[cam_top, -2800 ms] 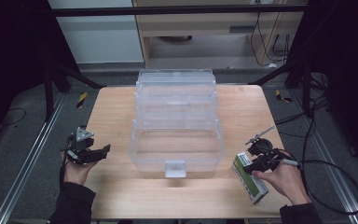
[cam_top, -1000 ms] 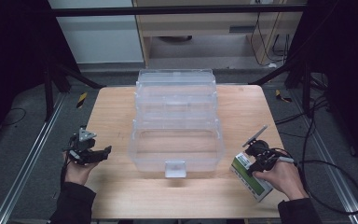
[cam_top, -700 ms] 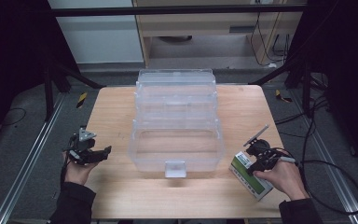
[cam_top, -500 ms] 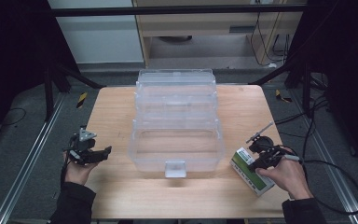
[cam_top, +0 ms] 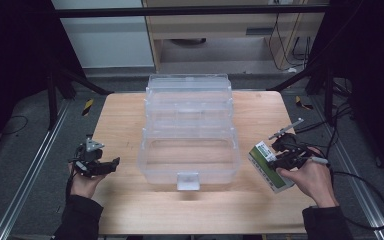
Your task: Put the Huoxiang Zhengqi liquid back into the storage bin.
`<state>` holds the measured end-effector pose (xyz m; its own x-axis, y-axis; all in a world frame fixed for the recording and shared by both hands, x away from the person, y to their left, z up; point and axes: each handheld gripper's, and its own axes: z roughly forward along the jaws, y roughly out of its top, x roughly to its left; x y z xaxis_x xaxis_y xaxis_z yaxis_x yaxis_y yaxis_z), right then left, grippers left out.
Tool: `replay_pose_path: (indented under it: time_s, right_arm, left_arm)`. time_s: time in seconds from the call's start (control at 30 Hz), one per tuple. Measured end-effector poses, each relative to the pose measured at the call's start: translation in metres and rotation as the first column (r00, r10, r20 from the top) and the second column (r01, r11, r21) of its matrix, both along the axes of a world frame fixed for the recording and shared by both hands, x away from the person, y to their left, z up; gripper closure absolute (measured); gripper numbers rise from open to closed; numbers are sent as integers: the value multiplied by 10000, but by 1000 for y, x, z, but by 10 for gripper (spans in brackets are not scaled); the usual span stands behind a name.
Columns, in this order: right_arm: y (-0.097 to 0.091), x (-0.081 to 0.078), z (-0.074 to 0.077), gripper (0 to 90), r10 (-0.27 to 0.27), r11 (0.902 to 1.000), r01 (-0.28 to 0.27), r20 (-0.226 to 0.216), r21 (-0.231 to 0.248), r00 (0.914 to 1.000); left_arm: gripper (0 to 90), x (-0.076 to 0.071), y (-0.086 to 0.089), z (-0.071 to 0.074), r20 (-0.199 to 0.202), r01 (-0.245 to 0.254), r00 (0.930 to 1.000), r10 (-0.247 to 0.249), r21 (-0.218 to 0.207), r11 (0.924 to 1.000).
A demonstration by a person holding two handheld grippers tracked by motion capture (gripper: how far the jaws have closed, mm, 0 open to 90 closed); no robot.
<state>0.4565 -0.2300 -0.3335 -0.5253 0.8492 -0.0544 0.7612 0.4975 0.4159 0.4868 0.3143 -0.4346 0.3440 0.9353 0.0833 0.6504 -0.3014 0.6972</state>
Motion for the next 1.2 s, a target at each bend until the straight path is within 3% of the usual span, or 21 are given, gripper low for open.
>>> replay_pose_path:
  time_s: [0.37, 0.83, 1.2]
  right_arm:
    - [1, 7, 29, 644, 136, 9993, -168, 927, 342, 9956]
    - [18, 15, 61, 645, 899, 9935, -1008, 1781, 528, 9799]
    - [43, 27, 81, 646, 2112, 9737, -2235, 1907, 451, 9587]
  left_arm:
    - [288, -1, 2, 1, 52, -78, 10000, 78, -41, 10000]
    - [286, 0, 3, -1, 16, -114, 9999, 114, -11, 9999]
    - [286, 1, 4, -2, -24, -115, 9999, 115, -16, 9999]
